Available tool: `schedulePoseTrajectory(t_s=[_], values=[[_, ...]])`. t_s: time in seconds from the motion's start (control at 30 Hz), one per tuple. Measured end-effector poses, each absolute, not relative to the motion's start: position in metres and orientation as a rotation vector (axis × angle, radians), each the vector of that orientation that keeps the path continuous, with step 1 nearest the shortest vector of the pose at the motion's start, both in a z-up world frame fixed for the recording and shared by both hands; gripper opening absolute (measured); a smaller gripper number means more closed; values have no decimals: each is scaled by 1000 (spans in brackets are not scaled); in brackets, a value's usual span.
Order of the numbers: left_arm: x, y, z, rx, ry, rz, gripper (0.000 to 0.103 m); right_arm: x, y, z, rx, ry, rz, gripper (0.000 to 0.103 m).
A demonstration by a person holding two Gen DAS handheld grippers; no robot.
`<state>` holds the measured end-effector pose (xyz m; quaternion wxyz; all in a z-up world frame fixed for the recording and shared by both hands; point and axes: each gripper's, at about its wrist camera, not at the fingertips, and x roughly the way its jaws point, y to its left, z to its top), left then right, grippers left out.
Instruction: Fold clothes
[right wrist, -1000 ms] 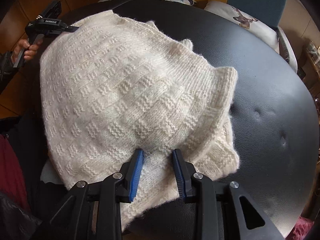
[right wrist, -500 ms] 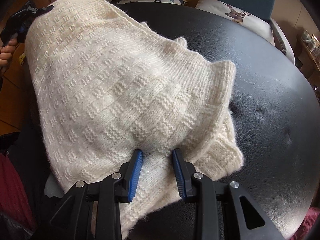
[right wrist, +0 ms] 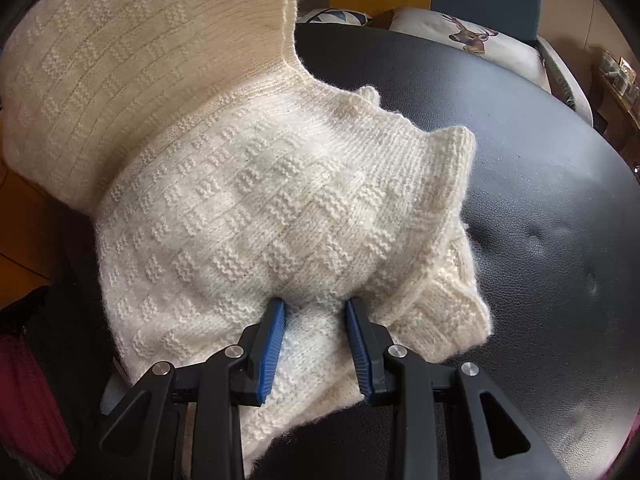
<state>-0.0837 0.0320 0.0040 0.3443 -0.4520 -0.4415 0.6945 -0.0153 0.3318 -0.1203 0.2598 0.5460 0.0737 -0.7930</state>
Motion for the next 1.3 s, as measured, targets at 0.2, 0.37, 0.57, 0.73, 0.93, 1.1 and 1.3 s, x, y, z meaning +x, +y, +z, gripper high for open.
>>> schedulePoseTrajectory(t_s=[0.2,0.37,0.57,0.73,0.93,1.1,1.3], values=[[-83,99,-22,-1312,-1072,1779,16,-9,343,-121,1441,131,-2158,32],[-82,137,-50,-1426,-1064,1787,16,-5,351,-122,1412,84,-2163,32],[-71,160,-52,-1432,-1040,1808,16,-1,358,-123,1384,44,-2159,32],[-70,182,-63,-1474,-954,1850,16,1,363,-125,1351,2,-2161,32],[-74,187,-86,-1544,-941,1843,18,10,368,-126,1306,-15,-2187,32],[-68,154,-57,-1452,-1053,1707,33,20,378,-127,1238,-65,-2217,31],[-67,84,-36,-1354,-962,1910,40,55,379,-110,1242,-47,-2287,33]])
